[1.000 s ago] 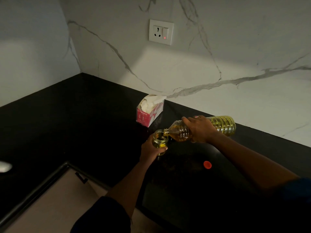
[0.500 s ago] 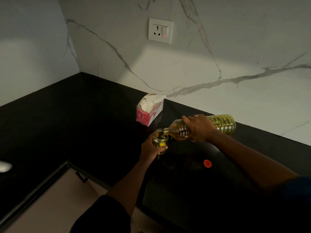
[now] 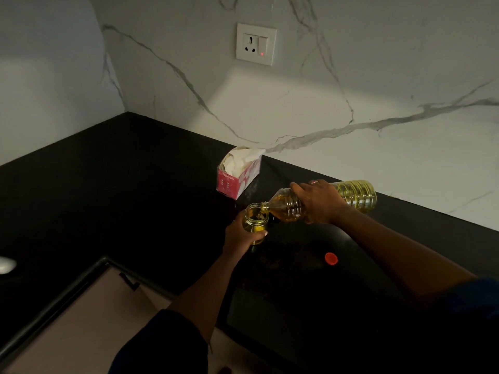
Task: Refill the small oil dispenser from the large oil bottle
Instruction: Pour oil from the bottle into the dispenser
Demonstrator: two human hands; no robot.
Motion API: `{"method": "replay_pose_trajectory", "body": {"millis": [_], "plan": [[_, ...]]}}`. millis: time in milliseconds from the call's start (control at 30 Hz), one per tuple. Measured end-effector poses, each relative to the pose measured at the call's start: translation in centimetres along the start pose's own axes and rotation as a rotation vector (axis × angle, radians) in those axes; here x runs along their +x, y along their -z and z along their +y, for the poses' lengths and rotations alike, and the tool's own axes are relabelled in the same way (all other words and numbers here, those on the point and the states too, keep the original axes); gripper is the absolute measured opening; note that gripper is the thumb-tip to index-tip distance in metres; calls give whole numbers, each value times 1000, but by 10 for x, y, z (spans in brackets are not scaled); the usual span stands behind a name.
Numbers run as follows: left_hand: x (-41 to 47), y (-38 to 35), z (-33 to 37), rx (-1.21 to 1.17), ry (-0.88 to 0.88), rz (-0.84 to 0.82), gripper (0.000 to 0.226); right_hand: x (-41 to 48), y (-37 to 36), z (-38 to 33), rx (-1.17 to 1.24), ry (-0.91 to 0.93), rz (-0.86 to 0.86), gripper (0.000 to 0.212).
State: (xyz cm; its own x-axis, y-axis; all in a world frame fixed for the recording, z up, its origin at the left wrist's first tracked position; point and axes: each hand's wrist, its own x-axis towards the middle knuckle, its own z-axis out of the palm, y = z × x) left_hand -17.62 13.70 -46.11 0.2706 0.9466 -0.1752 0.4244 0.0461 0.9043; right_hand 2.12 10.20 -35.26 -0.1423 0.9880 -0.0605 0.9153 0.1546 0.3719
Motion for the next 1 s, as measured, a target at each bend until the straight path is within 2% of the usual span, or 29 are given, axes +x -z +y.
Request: {"method": "replay_pose_trajectory", "body": {"millis": [1000], "plan": [[1, -2, 0, -20, 21, 5, 75, 3, 0, 2, -32, 19, 8, 97]]}}
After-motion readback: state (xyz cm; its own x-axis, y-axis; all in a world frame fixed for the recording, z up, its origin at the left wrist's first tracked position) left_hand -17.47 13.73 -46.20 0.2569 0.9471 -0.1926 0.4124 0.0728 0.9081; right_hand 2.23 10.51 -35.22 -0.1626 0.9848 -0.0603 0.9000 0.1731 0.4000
